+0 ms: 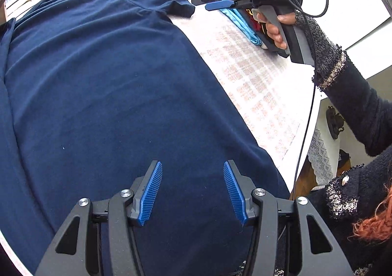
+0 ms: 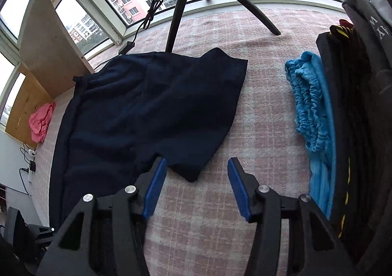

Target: Fold clothes

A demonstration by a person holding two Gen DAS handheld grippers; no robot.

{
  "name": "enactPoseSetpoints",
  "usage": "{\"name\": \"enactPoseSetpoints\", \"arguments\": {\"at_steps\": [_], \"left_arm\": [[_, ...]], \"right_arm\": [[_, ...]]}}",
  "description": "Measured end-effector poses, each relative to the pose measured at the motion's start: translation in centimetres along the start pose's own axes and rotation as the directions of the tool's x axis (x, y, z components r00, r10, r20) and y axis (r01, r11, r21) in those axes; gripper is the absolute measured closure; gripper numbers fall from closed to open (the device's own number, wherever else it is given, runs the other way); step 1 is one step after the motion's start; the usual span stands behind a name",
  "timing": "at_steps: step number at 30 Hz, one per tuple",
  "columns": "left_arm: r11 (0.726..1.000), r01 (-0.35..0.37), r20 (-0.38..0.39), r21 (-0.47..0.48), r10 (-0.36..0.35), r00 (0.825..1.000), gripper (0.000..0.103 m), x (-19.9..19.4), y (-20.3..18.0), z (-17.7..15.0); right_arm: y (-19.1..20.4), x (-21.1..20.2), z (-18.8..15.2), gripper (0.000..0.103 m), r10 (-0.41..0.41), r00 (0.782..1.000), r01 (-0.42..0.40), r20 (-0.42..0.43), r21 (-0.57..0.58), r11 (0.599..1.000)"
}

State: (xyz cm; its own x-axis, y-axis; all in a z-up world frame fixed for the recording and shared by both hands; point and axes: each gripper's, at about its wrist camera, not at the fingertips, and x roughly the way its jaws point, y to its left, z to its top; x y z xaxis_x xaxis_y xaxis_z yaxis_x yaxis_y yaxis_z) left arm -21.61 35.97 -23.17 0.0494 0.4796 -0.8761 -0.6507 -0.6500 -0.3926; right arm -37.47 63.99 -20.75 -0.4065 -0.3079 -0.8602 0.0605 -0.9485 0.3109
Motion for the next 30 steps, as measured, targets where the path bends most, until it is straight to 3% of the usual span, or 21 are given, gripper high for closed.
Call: {"name": "enactPoseSetpoints", "arguments": {"at_steps": [2,6,7,8,9,10,12,15,17,18,20,21,23,24,26,27,29,30], "left_arm": [[1.000,-0.004,-0.010,-0.008,0.004,1.000,0.054,1.0,-1.1,0.4],[1.000,-0.015,-0.023,-0.019,0.015,1.000,0.054,1.5,-1.7,0.4],[1.000,-0.015,-0.024,-0.020,0.015,1.000,0.054,1.5,-1.8,0.4],[1.000,-0.015,-0.025,-0.022,0.014,1.000,0.054,1.6,-1.9,0.3],[1.000,-0.015,-0.025,-0.024,0.014,1.000,0.054,1.6,-2.1,0.2],[1.000,-0.014,-0.025,-0.023,0.014,1.000,0.054,1.5,-2.2,0.1],[1.000,-0.012,-0.019,-0.023,0.012,1.000,0.054,1.4,-2.6,-0.1],[0.999,-0.010,0.004,-0.040,0.011,1.000,0.054,0.9,-3.1,-0.3],[0.998,-0.014,0.031,-0.068,0.016,0.999,0.054,0.2,-3.3,-0.4],[0.996,-0.016,0.044,-0.082,0.020,0.999,0.054,-0.2,-3.4,-0.5],[0.993,-0.012,0.084,-0.121,0.022,0.996,0.054,-1.4,-3.6,-0.9],[0.988,-0.017,0.115,-0.151,0.034,0.993,0.054,-2.5,-3.6,-1.3],[0.969,-0.057,0.171,-0.241,0.100,0.980,0.054,-4.7,-3.3,-2.5],[0.952,-0.080,0.189,-0.296,0.140,0.972,0.054,-5.8,-3.1,-3.3],[0.912,-0.129,0.221,-0.390,0.229,0.948,0.054,-7.9,-2.5,-4.8],[0.897,-0.161,0.239,-0.411,0.276,0.931,0.054,-8.8,-2.3,-5.8],[0.864,-0.215,0.267,-0.455,0.362,0.893,0.052,-10.4,-2.6,-7.7],[0.848,-0.230,0.272,-0.477,0.391,0.879,0.052,-11.0,-2.5,-8.8]], "right_arm": [[0.0,0.5,-0.9,0.052,-0.020,0.999,0.018,-0.025,-0.051,0.999],[-0.2,2.5,0.1,0.053,-0.013,1.000,0.014,0.005,-0.132,0.991],[0.1,2.8,0.4,0.063,-0.027,1.000,0.028,0.006,-0.162,0.986],[0.5,2.8,0.6,0.085,-0.048,0.999,0.045,-0.008,-0.198,0.979],[0.9,2.8,0.8,0.095,-0.068,0.997,0.061,-0.021,-0.233,0.970],[1.3,2.8,1.1,0.098,-0.088,0.995,0.075,-0.038,-0.272,0.959],[2.3,2.6,1.7,0.098,-0.169,0.984,0.135,-0.058,-0.380,0.915],[3.6,1.8,1.9,0.097,-0.313,0.950,0.262,-0.001,-0.548,0.795],[3.4,2.3,2.1,0.086,-0.422,0.906,0.333,-0.026,-0.571,0.750],[3.1,2.1,2.1,0.081,-0.445,0.894,0.345,-0.048,-0.561,0.753],[2.6,0.6,2.2,0.078,-0.399,0.914,0.318,-0.070,-0.484,0.815],[2.4,-0.7,2.3,0.078,-0.337,0.938,0.276,-0.079,-0.418,0.865],[1.8,-3.7,2.5,0.076,-0.155,0.986,0.136,-0.067,-0.234,0.963],[1.6,-4.9,2.4,0.073,-0.047,0.998,0.041,-0.048,-0.124,0.991],[1.4,-5.7,2.1,0.048,0.168,0.986,-0.167,-0.004,0.101,0.981],[1.9,-5.5,1.8,0.048,0.229,0.974,-0.226,0.006,0.168,0.960],[3.9,-4.3,1.3,0.048,0.261,0.965,-0.252,-0.014,0.213,0.944],[5.4,-3.7,1.1,0.048,0.227,0.973,-0.216,-0.040,0.188,0.958]]}}
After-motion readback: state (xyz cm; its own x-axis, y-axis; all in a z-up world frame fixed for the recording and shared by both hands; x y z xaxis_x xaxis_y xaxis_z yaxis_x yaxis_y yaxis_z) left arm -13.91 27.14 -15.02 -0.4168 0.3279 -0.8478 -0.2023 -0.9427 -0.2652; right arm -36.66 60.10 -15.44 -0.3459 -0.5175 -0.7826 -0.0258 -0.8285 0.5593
